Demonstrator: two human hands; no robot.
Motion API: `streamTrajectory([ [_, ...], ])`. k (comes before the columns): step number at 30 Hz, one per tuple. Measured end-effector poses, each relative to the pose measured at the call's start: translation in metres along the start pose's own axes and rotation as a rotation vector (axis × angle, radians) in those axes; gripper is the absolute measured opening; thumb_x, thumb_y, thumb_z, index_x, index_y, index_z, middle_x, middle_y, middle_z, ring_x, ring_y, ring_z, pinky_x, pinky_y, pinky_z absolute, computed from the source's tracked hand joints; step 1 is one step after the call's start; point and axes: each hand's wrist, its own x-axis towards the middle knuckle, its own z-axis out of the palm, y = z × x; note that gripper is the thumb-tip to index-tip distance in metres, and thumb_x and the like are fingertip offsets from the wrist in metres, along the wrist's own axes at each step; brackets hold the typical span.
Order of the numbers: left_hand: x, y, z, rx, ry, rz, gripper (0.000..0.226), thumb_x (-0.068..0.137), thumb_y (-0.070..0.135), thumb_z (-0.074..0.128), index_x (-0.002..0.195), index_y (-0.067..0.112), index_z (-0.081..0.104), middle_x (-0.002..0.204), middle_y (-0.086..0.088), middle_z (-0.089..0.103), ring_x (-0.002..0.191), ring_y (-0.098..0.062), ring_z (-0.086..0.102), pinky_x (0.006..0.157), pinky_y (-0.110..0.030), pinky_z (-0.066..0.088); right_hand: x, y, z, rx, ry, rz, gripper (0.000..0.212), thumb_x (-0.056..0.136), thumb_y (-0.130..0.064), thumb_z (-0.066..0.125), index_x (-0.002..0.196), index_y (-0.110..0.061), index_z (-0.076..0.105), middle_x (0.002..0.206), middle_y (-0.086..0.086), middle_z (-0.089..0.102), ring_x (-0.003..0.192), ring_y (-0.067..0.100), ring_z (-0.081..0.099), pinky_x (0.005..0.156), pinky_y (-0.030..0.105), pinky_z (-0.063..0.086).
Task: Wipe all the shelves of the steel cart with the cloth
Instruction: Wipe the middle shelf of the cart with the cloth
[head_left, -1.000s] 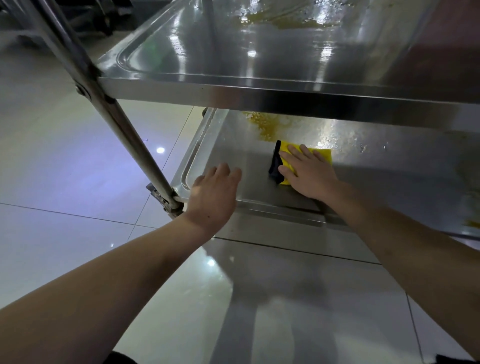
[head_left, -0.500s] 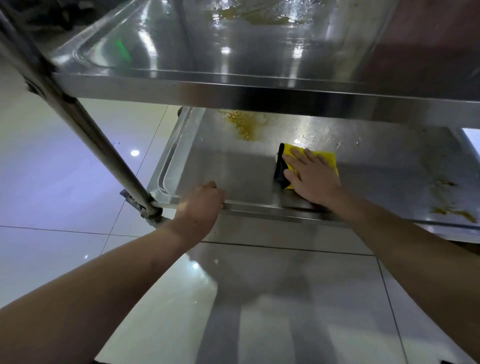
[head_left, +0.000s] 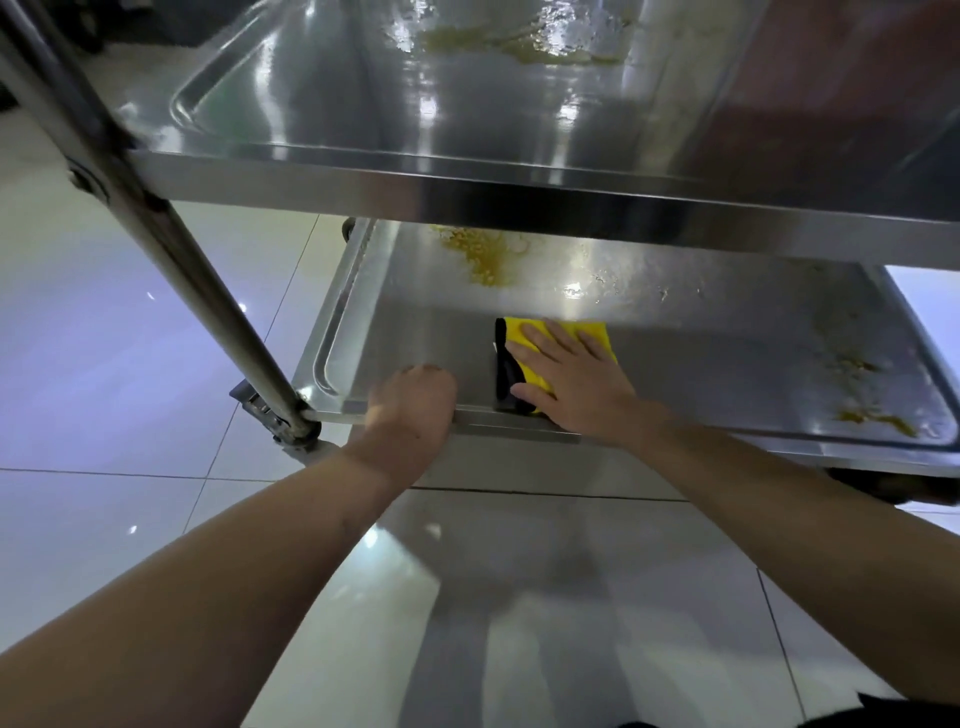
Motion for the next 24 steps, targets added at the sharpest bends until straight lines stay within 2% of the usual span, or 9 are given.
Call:
streamTrajectory([
  [3, 0.001, 0.004, -0.007, 0.066, 0.011, -0.024, 0.023, 0.091, 0.007, 0.062, 0.11, 0.016, 0.072, 0.113, -0.006, 0.07, 0.106, -0.029, 0.068, 0.074, -0.037, 0.048, -0.016, 0.013, -0.002, 0.004, -0.022, 0.034, 0.081, 0.091, -0.08, 0.003, 0.164, -0.044, 0.011, 0.174, -0.015, 0.0, 0.161, 0.015, -0.003, 0.129, 0.05, 0.004],
  [6, 0.002, 0.01, -0.013, 0.133, 0.032, -0.014, 0.033, 0.089, 0.003, 0.062, 0.117, 0.017, 0.07, 0.118, -0.006, 0.068, 0.112, -0.029, 0.067, 0.08, -0.038, 0.053, -0.032, 0.034, -0.007, 0.019, -0.067, 0.088, 0.077, 0.093, -0.081, 0.012, 0.163, -0.048, 0.006, 0.173, -0.018, -0.004, 0.161, 0.015, -0.006, 0.129, 0.05, 0.002],
  [11, 0.004, 0.011, -0.015, 0.152, 0.039, -0.012, 0.037, 0.093, 0.003, 0.054, 0.124, 0.017, 0.067, 0.122, -0.009, 0.067, 0.115, -0.032, 0.065, 0.086, -0.042, 0.054, -0.059, 0.062, -0.004, 0.065, -0.073, 0.21, 0.09, 0.079, -0.094, -0.003, 0.16, -0.055, 0.002, 0.172, -0.02, -0.008, 0.161, 0.015, -0.007, 0.128, 0.052, 0.002],
  [15, 0.002, 0.014, -0.016, 0.159, 0.035, -0.016, 0.035, 0.093, 0.0, 0.053, 0.121, 0.014, 0.069, 0.119, -0.012, 0.067, 0.112, -0.033, 0.066, 0.083, -0.041, 0.054, -0.054, 0.053, -0.002, 0.071, -0.102, 0.263, 0.069, 0.098, -0.075, 0.021, 0.162, -0.052, 0.006, 0.173, -0.019, -0.009, 0.161, 0.02, -0.01, 0.127, 0.058, 0.002],
  [17, 0.001, 0.016, -0.016, 0.17, 0.028, -0.006, 0.035, 0.093, -0.001, 0.052, 0.12, 0.012, 0.07, 0.119, -0.011, 0.068, 0.112, -0.033, 0.066, 0.083, -0.041, 0.054, -0.048, 0.046, -0.004, 0.094, -0.111, 0.265, 0.064, 0.103, -0.069, 0.027, 0.162, -0.052, 0.008, 0.173, -0.018, -0.008, 0.161, 0.021, -0.01, 0.126, 0.06, 0.001],
  [21, 0.001, 0.019, -0.02, 0.211, 0.029, 0.018, 0.034, 0.092, -0.001, 0.054, 0.118, 0.013, 0.07, 0.117, -0.009, 0.069, 0.111, -0.032, 0.066, 0.078, -0.037, 0.05, -0.031, 0.012, -0.006, 0.183, -0.094, 0.235, 0.056, 0.105, -0.067, 0.019, 0.16, -0.053, 0.019, 0.174, -0.018, -0.003, 0.161, 0.021, -0.009, 0.125, 0.062, -0.004],
  [24, 0.004, 0.023, -0.023, 0.222, 0.019, 0.026, 0.033, 0.091, -0.002, 0.055, 0.116, 0.013, 0.071, 0.116, -0.009, 0.069, 0.11, -0.032, 0.066, 0.073, -0.035, 0.045, -0.014, -0.017, -0.007, 0.288, -0.016, 0.26, 0.048, 0.109, -0.06, 0.019, 0.151, -0.049, 0.04, 0.173, -0.018, 0.01, 0.161, 0.022, -0.004, 0.123, 0.064, -0.006],
])
